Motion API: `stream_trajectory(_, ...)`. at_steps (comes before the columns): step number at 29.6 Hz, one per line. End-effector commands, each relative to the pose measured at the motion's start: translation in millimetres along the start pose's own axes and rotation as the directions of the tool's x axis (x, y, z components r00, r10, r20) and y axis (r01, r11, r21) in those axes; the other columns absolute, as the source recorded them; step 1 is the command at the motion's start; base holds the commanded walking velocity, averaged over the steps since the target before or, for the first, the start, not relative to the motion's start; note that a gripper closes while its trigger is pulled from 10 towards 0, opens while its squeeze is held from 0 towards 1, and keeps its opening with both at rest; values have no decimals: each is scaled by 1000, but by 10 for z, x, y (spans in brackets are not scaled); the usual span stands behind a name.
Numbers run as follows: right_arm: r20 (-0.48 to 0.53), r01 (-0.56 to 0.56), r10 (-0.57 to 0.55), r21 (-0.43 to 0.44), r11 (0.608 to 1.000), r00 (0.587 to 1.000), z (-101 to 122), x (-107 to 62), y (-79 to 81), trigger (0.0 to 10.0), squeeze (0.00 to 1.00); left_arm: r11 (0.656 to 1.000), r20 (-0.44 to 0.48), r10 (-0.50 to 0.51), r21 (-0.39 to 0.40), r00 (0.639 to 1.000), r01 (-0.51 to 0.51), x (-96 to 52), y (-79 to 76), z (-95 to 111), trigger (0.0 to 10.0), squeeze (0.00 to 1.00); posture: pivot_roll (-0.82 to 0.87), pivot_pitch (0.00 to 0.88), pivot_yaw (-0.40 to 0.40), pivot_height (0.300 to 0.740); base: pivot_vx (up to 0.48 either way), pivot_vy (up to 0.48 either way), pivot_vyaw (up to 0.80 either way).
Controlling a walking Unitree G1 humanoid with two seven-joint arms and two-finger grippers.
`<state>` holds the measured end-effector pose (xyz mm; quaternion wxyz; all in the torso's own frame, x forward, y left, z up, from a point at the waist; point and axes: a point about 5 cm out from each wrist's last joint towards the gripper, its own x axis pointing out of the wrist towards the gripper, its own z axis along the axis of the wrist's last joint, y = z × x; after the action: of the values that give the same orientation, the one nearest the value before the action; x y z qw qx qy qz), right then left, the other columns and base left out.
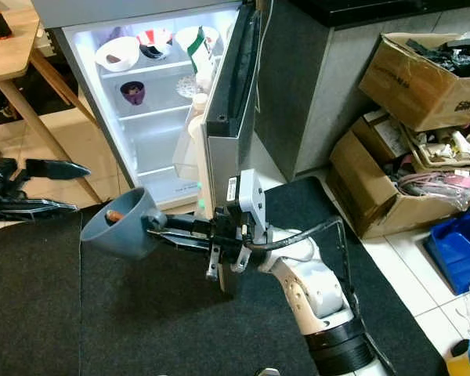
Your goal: Restocking fridge
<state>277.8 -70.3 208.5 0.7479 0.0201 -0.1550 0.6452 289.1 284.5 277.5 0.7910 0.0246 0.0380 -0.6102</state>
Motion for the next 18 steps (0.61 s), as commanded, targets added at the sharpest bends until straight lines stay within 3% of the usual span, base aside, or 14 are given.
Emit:
stream_trajectory(1, 9, 22, -22, -6, 1000, 1000, -15, -15, -7, 0, 0, 998, 62, 67, 4, 996, -68, -65, 22, -38, 10000, 1000, -12, 157, 76, 740, 0, 0, 0)
stream_trajectory(4, 7, 21, -21, -1, 1000, 1000, -33, -11, 2, 0, 0, 995, 87, 97, 3, 991, -98, -100, 22, -43, 10000, 1000, -11, 157, 76, 740, 0, 0, 0)
stream_trajectory(5, 10, 16, -16, 11, 1000, 1000, -65, 7, 25, 0, 0, 984, 142, 175, 8, 974, -178, -166, 30, -52, 10000, 1000, -7, 157, 73, 740, 0, 0, 0)
stream_trajectory(10, 34, 25, -26, 20, 999, 999, -79, 52, 33, 0, 0, 958, 211, 277, 14, 937, -286, -248, 62, -53, 10000, 1000, -7, 155, 71, 740, 0, 0, 0)
stream_trajectory(13, 88, 100, -101, 20, 995, 991, -80, 159, -27, 0, 0, 898, 301, 423, -12, 855, -440, -345, 125, -136, 10000, 1000, -6, 152, 66, 740, 0, 0, 0)
stream_trajectory(16, 98, 118, -119, 21, 993, 988, -82, 185, -43, 0, 0, 881, 316, 456, -25, 832, -473, -365, 138, -171, 10000, 1000, -4, 151, 63, 740, 0, 0, 0)
stream_trajectory(18, 124, 169, -170, 20, 985, 978, -88, 266, -91, 0, 0, 822, 359, 549, -65, 755, -566, -415, 170, -271, 10000, 1000, 0, 149, 59, 740, 0, 0, 0)
